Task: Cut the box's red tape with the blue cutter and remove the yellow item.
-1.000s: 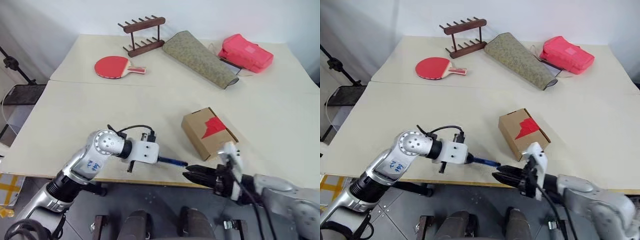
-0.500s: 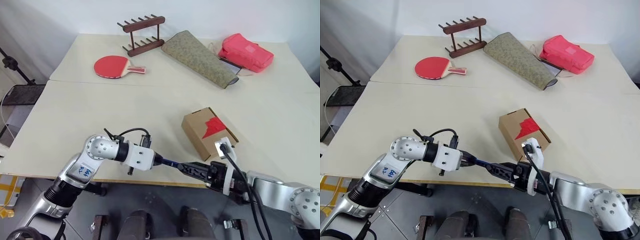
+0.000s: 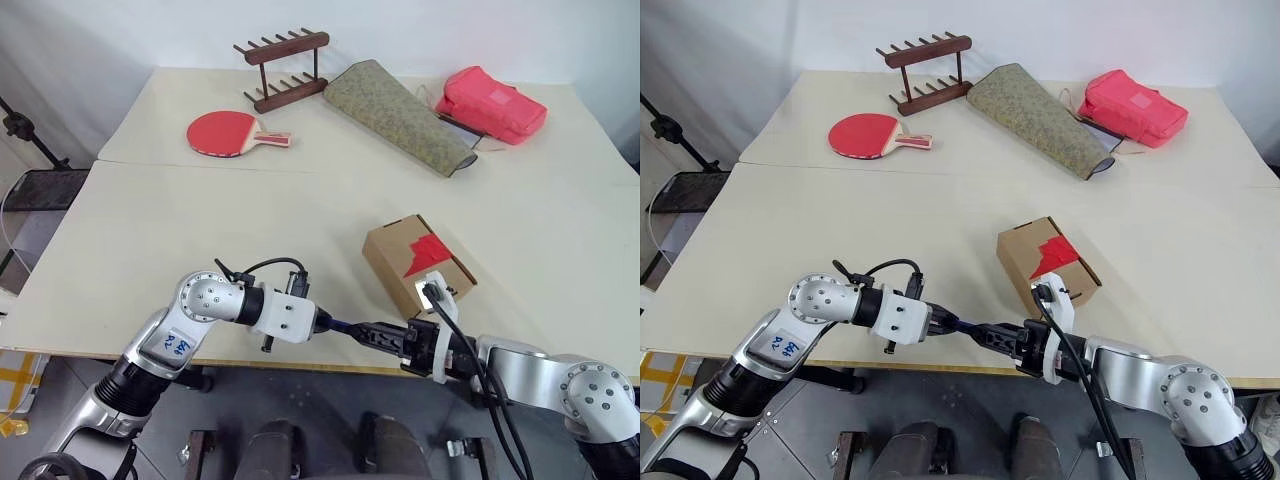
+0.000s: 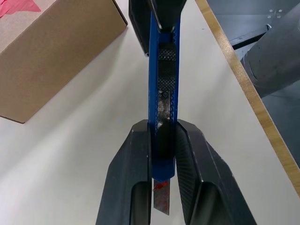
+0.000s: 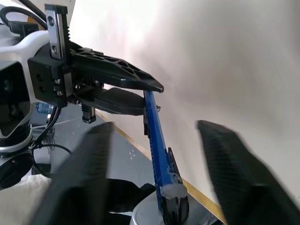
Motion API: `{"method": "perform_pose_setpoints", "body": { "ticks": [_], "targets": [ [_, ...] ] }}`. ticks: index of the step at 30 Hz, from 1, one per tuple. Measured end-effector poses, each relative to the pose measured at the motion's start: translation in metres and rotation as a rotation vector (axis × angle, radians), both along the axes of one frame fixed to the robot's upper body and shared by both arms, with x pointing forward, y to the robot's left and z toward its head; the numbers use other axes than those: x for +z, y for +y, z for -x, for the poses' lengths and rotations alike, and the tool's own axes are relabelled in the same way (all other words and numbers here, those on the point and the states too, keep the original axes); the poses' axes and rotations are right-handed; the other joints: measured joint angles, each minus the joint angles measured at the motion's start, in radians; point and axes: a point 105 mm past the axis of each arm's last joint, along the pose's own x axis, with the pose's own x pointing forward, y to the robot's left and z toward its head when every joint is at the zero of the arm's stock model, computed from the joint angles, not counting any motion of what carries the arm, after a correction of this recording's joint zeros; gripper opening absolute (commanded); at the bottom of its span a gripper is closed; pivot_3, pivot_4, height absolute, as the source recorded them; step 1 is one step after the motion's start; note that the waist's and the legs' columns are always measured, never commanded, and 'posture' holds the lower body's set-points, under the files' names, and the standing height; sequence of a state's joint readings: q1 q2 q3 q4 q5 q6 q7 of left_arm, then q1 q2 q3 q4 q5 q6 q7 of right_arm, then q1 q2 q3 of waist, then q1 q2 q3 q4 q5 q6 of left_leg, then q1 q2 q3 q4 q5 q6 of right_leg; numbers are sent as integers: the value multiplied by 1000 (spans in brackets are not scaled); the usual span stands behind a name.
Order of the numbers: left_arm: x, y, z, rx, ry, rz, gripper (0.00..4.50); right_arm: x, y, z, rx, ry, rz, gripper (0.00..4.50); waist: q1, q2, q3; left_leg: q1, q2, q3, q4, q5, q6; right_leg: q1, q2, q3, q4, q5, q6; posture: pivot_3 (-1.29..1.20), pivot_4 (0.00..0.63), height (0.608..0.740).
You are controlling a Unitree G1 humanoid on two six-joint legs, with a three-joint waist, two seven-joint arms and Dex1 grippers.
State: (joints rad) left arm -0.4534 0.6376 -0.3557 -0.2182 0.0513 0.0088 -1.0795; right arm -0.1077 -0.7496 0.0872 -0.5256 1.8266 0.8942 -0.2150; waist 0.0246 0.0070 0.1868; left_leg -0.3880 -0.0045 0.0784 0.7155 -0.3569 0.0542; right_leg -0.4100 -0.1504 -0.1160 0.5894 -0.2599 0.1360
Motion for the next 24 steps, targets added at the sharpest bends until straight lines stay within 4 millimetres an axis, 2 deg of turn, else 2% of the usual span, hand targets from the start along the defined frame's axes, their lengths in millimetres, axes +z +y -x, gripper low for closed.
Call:
{"method": "perform_pose_setpoints", "body": {
  "ticks": [2,8,12,19,24],
  "targets": [
    [0,0,0,0,0,-1,386,0,0,1,4,0,-3,887,0,0,0,0,0,0,0,0,0,0,0,1,0,0,0,0,150,740],
    [0,0,0,1,-1,-2,386,-2,-1,0,-2,0,5,887,0,0,0,0,0,0,0,0,0,0,0,3,0,0,0,0,150,740],
    [0,1,-1,3,-1,-5,386,-1,0,0,6,-2,-9,142,0,0,0,0,0,0,0,0,0,0,0,3,0,0,0,0,150,740],
    [0,1,-1,5,-2,-11,386,-2,1,-1,7,-4,-13,156,0,0,0,0,0,0,0,0,0,0,-1,6,0,0,0,0,150,740],
    [7,4,-2,37,71,44,2014,-3,-1,-2,6,-5,-7,156,-1,0,0,-1,0,0,0,0,0,-1,-1,6,0,0,0,0,150,740]
  ]
}}
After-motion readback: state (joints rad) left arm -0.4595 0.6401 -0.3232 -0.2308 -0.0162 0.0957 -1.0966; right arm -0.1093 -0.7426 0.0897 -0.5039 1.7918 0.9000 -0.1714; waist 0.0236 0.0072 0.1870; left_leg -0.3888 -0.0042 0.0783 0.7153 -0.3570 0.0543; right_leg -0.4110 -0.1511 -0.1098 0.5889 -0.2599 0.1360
